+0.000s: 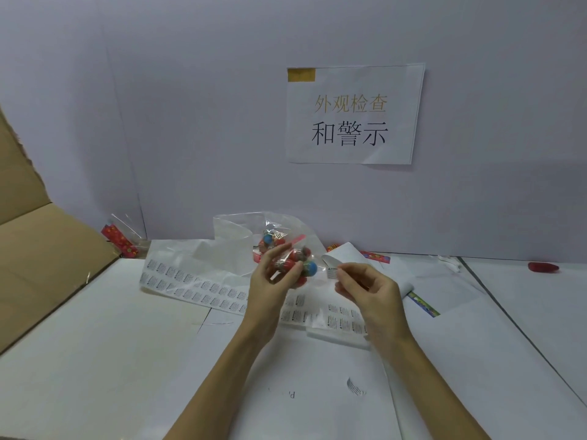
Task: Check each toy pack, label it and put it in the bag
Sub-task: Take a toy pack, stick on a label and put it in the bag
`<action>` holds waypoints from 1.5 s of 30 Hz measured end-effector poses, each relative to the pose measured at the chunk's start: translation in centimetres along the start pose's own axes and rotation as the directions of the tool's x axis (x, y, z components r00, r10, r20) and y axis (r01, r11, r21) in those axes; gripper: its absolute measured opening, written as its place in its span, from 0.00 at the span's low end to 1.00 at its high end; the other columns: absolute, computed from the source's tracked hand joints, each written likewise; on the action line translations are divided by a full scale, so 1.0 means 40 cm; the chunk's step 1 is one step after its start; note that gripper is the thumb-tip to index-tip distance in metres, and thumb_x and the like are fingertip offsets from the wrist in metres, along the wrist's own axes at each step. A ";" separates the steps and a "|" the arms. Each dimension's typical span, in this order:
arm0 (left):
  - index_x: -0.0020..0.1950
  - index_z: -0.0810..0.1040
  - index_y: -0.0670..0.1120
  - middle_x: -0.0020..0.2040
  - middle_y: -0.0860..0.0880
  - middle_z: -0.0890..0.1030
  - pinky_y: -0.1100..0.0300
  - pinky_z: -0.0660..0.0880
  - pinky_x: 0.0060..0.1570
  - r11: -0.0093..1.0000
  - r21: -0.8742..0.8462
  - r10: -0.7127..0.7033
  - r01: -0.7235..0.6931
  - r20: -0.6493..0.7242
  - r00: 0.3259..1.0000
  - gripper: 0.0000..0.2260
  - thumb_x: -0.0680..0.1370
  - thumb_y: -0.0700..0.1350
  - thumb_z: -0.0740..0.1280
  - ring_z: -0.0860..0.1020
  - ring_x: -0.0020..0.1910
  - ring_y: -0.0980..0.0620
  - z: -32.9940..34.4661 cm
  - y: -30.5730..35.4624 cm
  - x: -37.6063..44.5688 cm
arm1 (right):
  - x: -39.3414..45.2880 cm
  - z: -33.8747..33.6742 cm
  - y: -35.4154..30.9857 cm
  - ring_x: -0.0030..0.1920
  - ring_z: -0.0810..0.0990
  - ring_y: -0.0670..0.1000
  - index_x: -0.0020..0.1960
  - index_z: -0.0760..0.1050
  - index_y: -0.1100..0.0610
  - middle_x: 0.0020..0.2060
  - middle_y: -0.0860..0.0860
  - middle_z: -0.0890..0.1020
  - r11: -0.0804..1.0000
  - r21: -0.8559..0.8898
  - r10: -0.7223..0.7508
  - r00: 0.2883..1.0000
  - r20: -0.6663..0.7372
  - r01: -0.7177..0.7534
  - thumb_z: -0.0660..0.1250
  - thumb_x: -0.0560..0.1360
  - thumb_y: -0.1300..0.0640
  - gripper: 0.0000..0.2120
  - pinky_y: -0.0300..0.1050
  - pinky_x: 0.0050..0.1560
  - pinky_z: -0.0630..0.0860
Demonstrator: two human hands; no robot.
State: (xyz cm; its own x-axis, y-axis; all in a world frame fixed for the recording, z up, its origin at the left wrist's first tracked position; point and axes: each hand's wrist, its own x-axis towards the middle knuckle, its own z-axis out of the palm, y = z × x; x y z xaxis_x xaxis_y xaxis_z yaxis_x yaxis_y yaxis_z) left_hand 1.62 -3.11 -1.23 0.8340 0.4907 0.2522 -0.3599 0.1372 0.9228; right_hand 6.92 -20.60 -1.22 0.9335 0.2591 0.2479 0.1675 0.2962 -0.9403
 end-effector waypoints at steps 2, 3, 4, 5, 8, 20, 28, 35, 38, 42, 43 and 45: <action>0.67 0.80 0.53 0.61 0.46 0.84 0.55 0.83 0.52 1.000 0.003 -0.006 0.005 0.097 0.995 0.19 0.78 0.39 0.75 0.84 0.59 0.46 0.012 -0.011 -0.009 | -0.003 0.001 -0.001 0.45 0.86 0.51 0.52 0.85 0.56 0.45 0.53 0.88 1.000 -0.006 -0.004 1.000 -0.015 0.004 0.75 0.77 0.62 0.05 0.40 0.47 0.83; 0.68 0.80 0.53 0.61 0.47 0.85 0.55 0.82 0.53 1.000 0.000 -0.002 0.002 0.137 0.991 0.19 0.79 0.39 0.74 0.84 0.60 0.46 0.017 -0.013 -0.014 | -0.004 0.002 0.001 0.44 0.86 0.51 0.51 0.86 0.55 0.45 0.52 0.88 0.998 -0.050 -0.031 0.999 -0.014 0.030 0.75 0.77 0.61 0.05 0.40 0.46 0.83; 0.68 0.79 0.54 0.61 0.47 0.85 0.55 0.82 0.53 1.000 0.001 0.002 -0.002 0.168 0.986 0.19 0.80 0.38 0.73 0.84 0.60 0.46 0.022 -0.014 -0.018 | -0.004 0.003 0.004 0.44 0.86 0.50 0.51 0.86 0.55 0.44 0.51 0.88 0.994 -0.091 -0.061 0.998 -0.009 0.060 0.75 0.77 0.61 0.04 0.40 0.46 0.83; 0.68 0.79 0.54 0.61 0.48 0.85 0.55 0.82 0.54 1.000 0.007 0.010 -0.012 0.189 0.982 0.19 0.80 0.38 0.73 0.84 0.60 0.46 0.026 -0.014 -0.022 | -0.004 0.005 0.006 0.43 0.86 0.50 0.50 0.85 0.54 0.44 0.51 0.88 0.988 -0.122 -0.091 0.996 0.001 0.091 0.75 0.77 0.62 0.04 0.40 0.45 0.82; 0.70 0.78 0.54 0.62 0.47 0.84 0.54 0.82 0.54 0.999 0.032 0.027 -0.035 0.212 0.977 0.19 0.81 0.41 0.72 0.83 0.62 0.46 0.028 -0.012 -0.025 | -0.002 0.005 0.015 0.43 0.86 0.48 0.49 0.85 0.53 0.43 0.49 0.88 0.972 -0.186 -0.143 0.989 0.027 0.145 0.74 0.77 0.63 0.06 0.40 0.45 0.83; 0.70 0.78 0.55 0.64 0.50 0.83 0.54 0.83 0.54 0.996 0.089 0.012 -0.032 0.219 0.976 0.22 0.78 0.39 0.75 0.83 0.62 0.47 0.031 -0.011 -0.029 | -0.004 -0.003 0.022 0.45 0.86 0.48 0.51 0.84 0.50 0.44 0.44 0.87 0.926 -0.331 -0.176 0.983 0.048 0.182 0.75 0.77 0.59 0.05 0.45 0.50 0.84; 0.66 0.80 0.60 0.59 0.54 0.85 0.57 0.83 0.51 0.992 0.113 0.027 -0.048 0.182 0.983 0.23 0.77 0.37 0.76 0.85 0.58 0.49 0.030 -0.014 -0.027 | -0.006 0.002 0.026 0.45 0.84 0.46 0.62 0.81 0.46 0.48 0.45 0.82 0.847 -0.464 -0.290 0.957 0.007 0.260 0.77 0.76 0.56 0.15 0.42 0.46 0.84; 0.65 0.80 0.58 0.60 0.53 0.85 0.57 0.83 0.51 0.993 0.104 0.036 -0.058 0.207 0.978 0.22 0.77 0.37 0.76 0.85 0.56 0.49 0.032 -0.011 -0.036 | 0.002 0.006 0.019 0.51 0.83 0.49 0.62 0.81 0.47 0.49 0.48 0.85 0.946 -0.323 -0.019 1.000 -0.005 0.016 0.73 0.74 0.42 0.19 0.40 0.50 0.81; 0.68 0.79 0.55 0.61 0.51 0.84 0.56 0.82 0.51 0.995 0.085 0.038 -0.060 0.236 0.971 0.22 0.77 0.38 0.76 0.84 0.58 0.46 0.035 -0.009 -0.037 | 0.003 0.003 0.014 0.45 0.83 0.47 0.55 0.84 0.48 0.45 0.48 0.87 0.957 -0.289 0.014 1.000 0.015 -0.009 0.75 0.72 0.44 0.14 0.35 0.45 0.79; 0.68 0.79 0.55 0.61 0.47 0.84 0.55 0.82 0.52 1.000 -0.001 0.010 -0.010 0.237 0.972 0.22 0.77 0.38 0.76 0.84 0.59 0.43 0.038 -0.010 -0.038 | 0.007 -0.004 0.004 0.43 0.81 0.45 0.58 0.85 0.57 0.46 0.52 0.87 0.944 0.179 0.262 0.959 0.108 -0.278 0.75 0.72 0.49 0.18 0.40 0.49 0.79; 0.68 0.79 0.55 0.61 0.46 0.84 0.55 0.82 0.52 1.000 -0.027 0.007 -0.001 0.229 0.973 0.23 0.77 0.37 0.76 0.84 0.59 0.43 0.040 -0.010 -0.036 | 0.006 -0.006 0.000 0.43 0.81 0.46 0.59 0.85 0.59 0.46 0.54 0.85 0.915 0.263 0.283 0.951 0.125 -0.306 0.74 0.72 0.51 0.19 0.40 0.49 0.80; 0.70 0.76 0.55 0.62 0.44 0.84 0.54 0.82 0.52 0.995 -0.095 0.017 0.003 0.210 0.978 0.25 0.77 0.37 0.76 0.84 0.59 0.41 0.042 -0.008 -0.031 | 0.004 -0.003 -0.005 0.44 0.82 0.48 0.62 0.83 0.59 0.47 0.54 0.86 0.908 0.279 0.280 0.948 0.152 -0.312 0.75 0.71 0.49 0.22 0.39 0.48 0.81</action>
State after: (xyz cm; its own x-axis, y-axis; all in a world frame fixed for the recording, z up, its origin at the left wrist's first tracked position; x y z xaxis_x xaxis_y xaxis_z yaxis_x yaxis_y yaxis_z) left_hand 1.41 -5.23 -1.36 0.8969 0.3015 0.3237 -0.3957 0.2200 0.8916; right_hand 7.07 -20.74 -1.01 0.8838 0.4677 0.0075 -0.2280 0.4447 -0.8662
